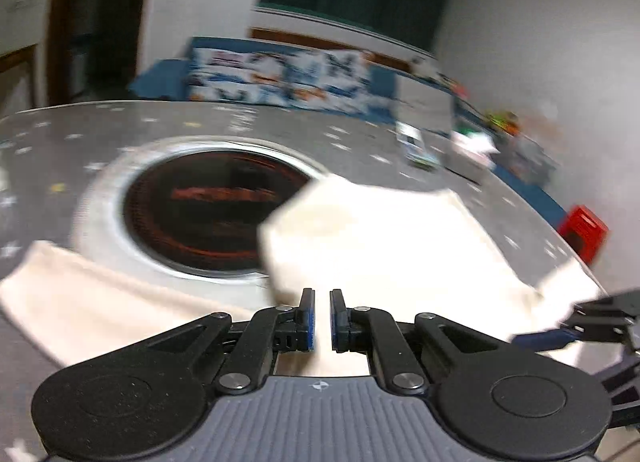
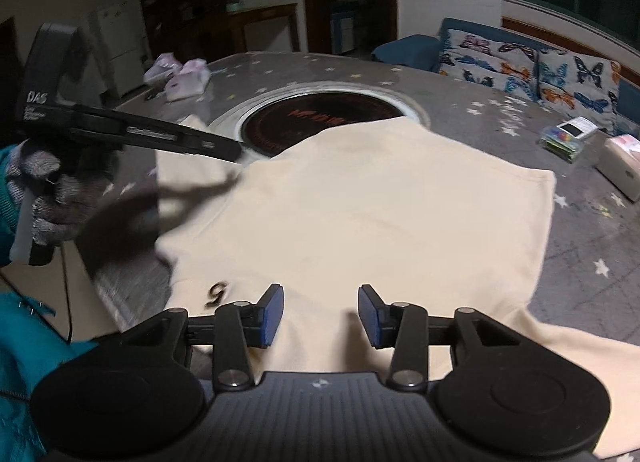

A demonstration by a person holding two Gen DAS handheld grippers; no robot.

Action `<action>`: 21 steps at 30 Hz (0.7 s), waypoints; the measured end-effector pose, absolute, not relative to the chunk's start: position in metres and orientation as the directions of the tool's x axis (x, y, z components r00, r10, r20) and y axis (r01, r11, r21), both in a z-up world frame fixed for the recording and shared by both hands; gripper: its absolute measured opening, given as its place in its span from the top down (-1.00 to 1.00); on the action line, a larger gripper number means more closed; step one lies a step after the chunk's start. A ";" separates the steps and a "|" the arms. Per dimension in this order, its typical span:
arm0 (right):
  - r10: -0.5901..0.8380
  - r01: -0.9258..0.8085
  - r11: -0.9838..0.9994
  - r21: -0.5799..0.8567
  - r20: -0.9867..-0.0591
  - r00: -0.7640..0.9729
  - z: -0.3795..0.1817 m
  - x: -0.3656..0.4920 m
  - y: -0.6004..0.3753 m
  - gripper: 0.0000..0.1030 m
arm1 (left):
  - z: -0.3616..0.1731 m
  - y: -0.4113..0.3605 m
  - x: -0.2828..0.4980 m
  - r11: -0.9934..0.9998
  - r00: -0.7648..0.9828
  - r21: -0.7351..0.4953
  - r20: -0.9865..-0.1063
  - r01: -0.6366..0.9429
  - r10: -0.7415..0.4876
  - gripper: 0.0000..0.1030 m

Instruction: Fold clothes

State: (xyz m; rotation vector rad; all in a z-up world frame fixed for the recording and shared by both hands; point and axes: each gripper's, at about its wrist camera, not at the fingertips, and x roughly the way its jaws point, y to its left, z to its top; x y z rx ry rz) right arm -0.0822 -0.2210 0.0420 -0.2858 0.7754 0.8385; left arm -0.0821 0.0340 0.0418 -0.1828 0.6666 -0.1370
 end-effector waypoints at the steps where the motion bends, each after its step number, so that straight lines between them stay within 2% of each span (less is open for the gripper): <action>1: 0.553 -0.762 0.646 0.054 -0.721 0.418 0.040 -0.085 -0.219 0.18 | 0.039 0.026 -0.081 0.973 0.769 -0.210 -0.605 0.096 -0.206 0.84; 3: 0.541 -0.770 0.637 0.033 -0.731 0.416 0.035 -0.090 -0.217 0.17 | 0.034 0.013 -0.079 0.969 0.751 -0.203 -0.615 0.142 -0.239 0.84; 7: 0.546 -0.777 0.629 0.030 -0.729 0.413 0.036 -0.095 -0.219 0.13 | 0.017 0.016 -0.075 0.975 0.720 -0.189 -0.659 0.118 -0.215 0.84; 13: 0.563 -0.757 0.652 0.051 -0.700 0.438 0.050 -0.081 -0.231 0.06 | 0.028 0.025 -0.069 0.977 0.736 -0.189 -0.647 0.099 -0.200 0.80; 16: 0.549 -0.727 0.686 0.040 -0.684 0.480 0.053 -0.066 -0.235 -0.02 | 0.035 0.029 -0.059 0.981 0.759 -0.180 -0.629 0.068 -0.168 0.58; 18: 0.540 -0.709 0.704 0.038 -0.677 0.500 0.049 -0.057 -0.236 -0.07 | 0.040 0.031 -0.048 0.986 0.779 -0.163 -0.614 0.035 -0.129 0.13; 21: 0.527 -0.682 0.730 0.038 -0.666 0.528 0.043 -0.043 -0.237 -0.23 | 0.043 0.033 -0.029 0.990 0.798 -0.139 -0.598 -0.004 -0.081 0.02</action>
